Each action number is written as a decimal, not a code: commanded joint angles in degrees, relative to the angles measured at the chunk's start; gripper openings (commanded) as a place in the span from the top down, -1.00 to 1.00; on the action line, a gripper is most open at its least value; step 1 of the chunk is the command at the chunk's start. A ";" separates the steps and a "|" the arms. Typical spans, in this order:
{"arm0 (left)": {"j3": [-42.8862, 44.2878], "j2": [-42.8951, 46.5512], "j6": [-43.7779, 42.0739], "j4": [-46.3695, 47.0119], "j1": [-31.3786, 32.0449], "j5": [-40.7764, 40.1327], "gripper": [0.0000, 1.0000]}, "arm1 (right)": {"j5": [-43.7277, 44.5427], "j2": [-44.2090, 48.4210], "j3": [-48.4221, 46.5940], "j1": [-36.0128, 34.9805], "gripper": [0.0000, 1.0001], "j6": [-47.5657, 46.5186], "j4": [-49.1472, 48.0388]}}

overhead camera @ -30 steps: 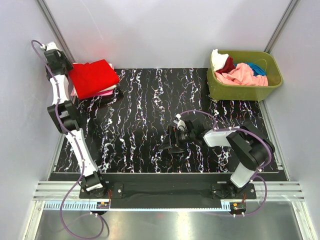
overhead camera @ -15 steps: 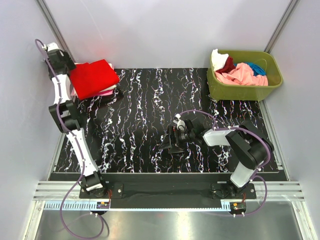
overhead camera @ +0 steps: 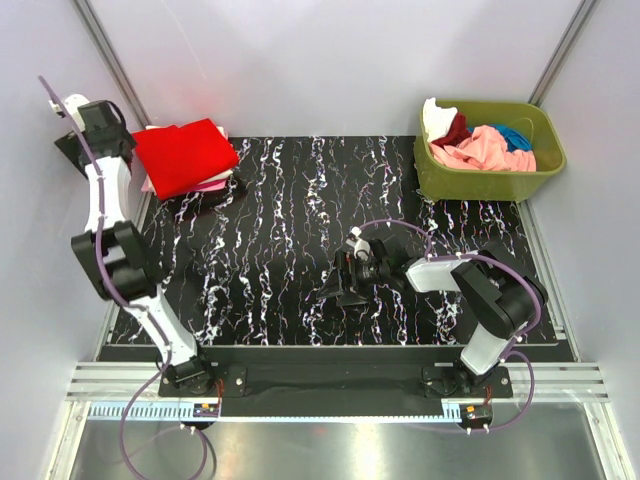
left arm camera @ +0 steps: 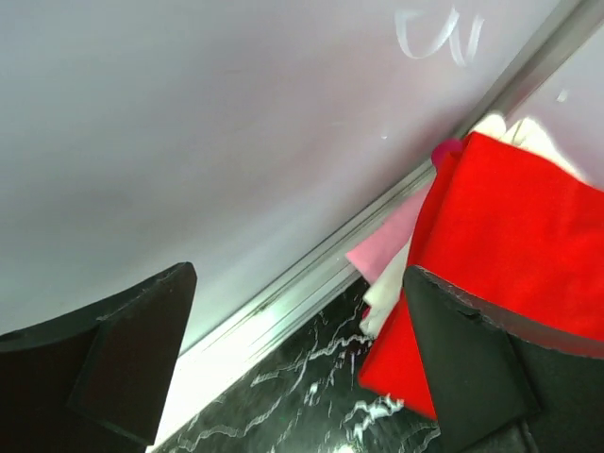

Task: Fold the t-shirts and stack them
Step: Reset both grippers

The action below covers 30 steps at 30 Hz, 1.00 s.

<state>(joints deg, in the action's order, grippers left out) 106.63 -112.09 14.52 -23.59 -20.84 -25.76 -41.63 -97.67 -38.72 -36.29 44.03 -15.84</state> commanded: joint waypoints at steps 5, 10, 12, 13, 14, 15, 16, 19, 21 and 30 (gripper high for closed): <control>-21.70 23.56 8.93 3.12 0.10 3.66 -0.97 | 1.81 2.57 0.66 0.35 -0.99 -0.35 -2.09; -36.03 38.95 15.36 1.18 0.54 22.03 -0.97 | 5.40 5.03 2.06 0.26 -0.99 0.35 -1.65; -41.12 43.86 15.36 -1.09 1.41 30.40 -0.97 | 6.73 7.04 2.77 0.08 -1.00 0.62 -1.57; -42.98 45.46 15.18 -2.15 1.85 34.33 -0.97 | 7.87 7.57 3.21 0.00 -1.00 0.53 -1.39; -44.65 46.95 14.49 -3.81 2.12 36.37 -0.97 | 8.14 7.93 3.30 -0.18 -0.99 0.44 -1.22; -47.97 49.84 12.91 -4.87 2.64 37.44 -0.97 | 8.31 8.45 3.39 -0.27 -0.99 0.27 -0.95; -49.75 51.35 12.03 -5.84 3.00 38.14 -0.97 | 8.40 8.63 3.47 -0.18 -0.99 0.18 -0.95; -56.95 57.58 7.90 -8.30 3.96 42.01 -0.97 | 8.40 8.99 3.56 -0.36 -0.99 0.18 -0.86; -60.83 62.24 6.32 -10.94 4.67 42.54 -0.97 | 8.40 9.07 3.56 -0.44 -0.99 0.00 -0.86; -60.58 70.61 5.61 -13.23 15.91 35.52 -0.97 | 7.35 7.05 1.63 -0.53 -0.99 -0.26 1.33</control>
<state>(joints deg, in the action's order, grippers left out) 44.95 -41.87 21.82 -37.71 -6.42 10.68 -34.74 -90.72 -35.35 -36.42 44.38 -14.83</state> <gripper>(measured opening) 0.987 0.994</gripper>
